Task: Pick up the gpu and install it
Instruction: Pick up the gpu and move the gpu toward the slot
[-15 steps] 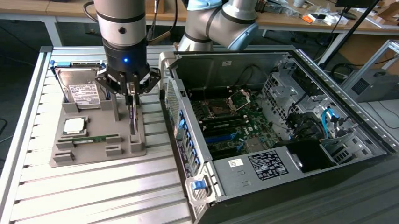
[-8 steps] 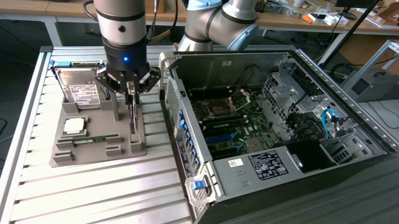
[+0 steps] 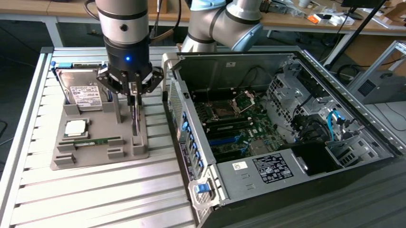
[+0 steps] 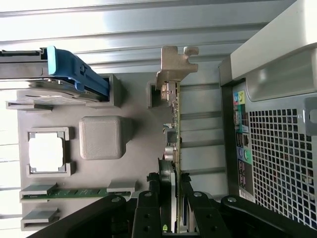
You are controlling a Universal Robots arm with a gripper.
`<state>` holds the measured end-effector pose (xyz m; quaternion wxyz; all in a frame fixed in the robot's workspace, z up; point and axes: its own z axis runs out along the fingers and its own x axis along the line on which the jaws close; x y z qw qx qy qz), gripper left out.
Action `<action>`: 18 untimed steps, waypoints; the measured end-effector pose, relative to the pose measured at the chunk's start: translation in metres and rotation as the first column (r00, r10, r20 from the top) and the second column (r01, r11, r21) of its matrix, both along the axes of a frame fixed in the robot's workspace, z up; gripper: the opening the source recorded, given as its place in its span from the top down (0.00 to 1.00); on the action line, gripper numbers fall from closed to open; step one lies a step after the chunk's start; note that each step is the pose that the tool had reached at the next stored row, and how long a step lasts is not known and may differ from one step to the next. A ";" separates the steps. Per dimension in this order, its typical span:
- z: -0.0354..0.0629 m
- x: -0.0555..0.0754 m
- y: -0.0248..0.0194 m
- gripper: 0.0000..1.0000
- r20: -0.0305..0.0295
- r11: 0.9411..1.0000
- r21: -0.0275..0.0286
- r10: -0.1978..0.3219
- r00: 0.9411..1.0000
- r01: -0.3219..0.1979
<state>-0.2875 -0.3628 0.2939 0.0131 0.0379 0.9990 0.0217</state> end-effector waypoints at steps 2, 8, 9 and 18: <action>0.0010 0.000 0.0000 0.73 0.000 1.000 0.000 0.000 1.000 0.000; 0.0033 0.000 0.0000 0.73 0.000 1.000 0.000 0.000 1.000 0.000; 0.0037 0.000 0.0000 0.73 0.000 1.000 0.000 0.000 1.000 0.000; 0.0076 0.000 0.0000 0.73 0.000 1.000 0.000 0.000 1.000 0.000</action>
